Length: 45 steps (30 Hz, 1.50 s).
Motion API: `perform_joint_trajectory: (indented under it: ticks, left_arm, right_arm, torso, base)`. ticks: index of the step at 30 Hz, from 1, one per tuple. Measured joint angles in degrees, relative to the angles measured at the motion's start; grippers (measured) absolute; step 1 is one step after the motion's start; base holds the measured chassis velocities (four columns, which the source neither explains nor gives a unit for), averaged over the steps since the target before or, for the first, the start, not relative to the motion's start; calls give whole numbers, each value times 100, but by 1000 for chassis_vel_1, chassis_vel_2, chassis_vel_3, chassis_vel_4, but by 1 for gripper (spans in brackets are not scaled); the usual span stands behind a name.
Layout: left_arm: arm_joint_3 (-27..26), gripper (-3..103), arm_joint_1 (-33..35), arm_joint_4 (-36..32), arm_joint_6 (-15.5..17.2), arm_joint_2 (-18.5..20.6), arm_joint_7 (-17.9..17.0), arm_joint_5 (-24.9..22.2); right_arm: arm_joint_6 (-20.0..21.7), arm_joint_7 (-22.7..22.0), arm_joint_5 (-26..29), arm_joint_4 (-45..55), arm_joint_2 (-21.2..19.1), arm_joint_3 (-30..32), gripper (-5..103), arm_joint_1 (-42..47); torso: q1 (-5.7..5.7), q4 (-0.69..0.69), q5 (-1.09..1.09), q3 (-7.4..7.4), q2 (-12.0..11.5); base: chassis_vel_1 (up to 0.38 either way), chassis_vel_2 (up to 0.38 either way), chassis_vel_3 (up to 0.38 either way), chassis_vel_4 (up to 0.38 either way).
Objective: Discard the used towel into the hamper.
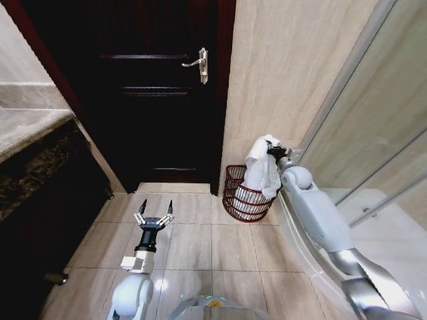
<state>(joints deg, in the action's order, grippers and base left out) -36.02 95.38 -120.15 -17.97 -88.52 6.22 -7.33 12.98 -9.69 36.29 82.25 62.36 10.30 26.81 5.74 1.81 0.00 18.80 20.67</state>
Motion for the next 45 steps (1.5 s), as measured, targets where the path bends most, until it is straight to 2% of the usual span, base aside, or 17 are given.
perform_joint_trajectory:
  ticks: [12,15,18,24,30,34,37,38,41,42,43,45]
  left_arm:
    - [-25,100,51,-52,5,-23,-1,17]
    - [-26,100,44,-53,-1,-37,-1,16]
    - [-5,100,35,-34,-27,-61,4,26]
    - [27,100,22,19,-69,-122,12,78]
    - [12,100,18,32,-96,-126,13,79]
    - [-6,100,14,37,-111,-118,10,66]
    - [-4,100,-4,57,-113,-122,9,62]
    - [-4,100,-4,57,-113,-122,9,62]
    - [7,100,-24,61,-112,-115,9,62]
    - [7,100,-24,61,-112,-115,9,62]
    - [7,100,-28,61,-110,-109,8,62]
    - [1,100,-35,63,-108,-92,4,62]
  right_arm:
    - [-116,-53,54,204,-148,52,6,-970]
    - [-133,-42,14,229,-180,52,6,-766]
    - [-200,58,-161,59,-158,48,6,-159]
    - [-345,259,-537,-204,-7,41,6,447]
    - [-397,335,-676,-392,101,35,6,626]
    - [-262,399,-692,-449,129,54,6,759]
    - [102,408,-674,-379,118,116,6,891]
    - [102,408,-674,-379,118,116,6,891]
    - [874,373,-501,-184,43,230,6,916]
    - [874,373,-501,-184,43,230,6,916]
    - [1107,310,-354,-109,7,240,6,902]
    - [1735,149,-38,31,-61,304,6,797]
  torso:
    - [8,0,-7,12,26]
    - [9,-1,-1,15,29]
    - [12,-2,5,20,29]
    - [13,-1,0,22,36]
    - [14,0,0,24,39]
    - [15,0,0,25,41]
    - [15,-1,1,26,43]
    - [15,-1,1,26,43]
    - [16,-1,0,27,44]
    - [16,-1,0,27,44]
    - [16,-1,1,27,44]
    - [16,-1,0,28,45]
  base:
    - [0,0,0,0]
    - [0,0,0,0]
    - [0,0,0,0]
    - [0,0,0,0]
    - [0,0,0,0]
    - [0,0,0,0]
    - [0,0,0,0]
    - [0,0,0,0]
    - [0,0,0,0]
    - [0,0,0,0]
    - [0,0,0,0]
    - [0,0,0,0]
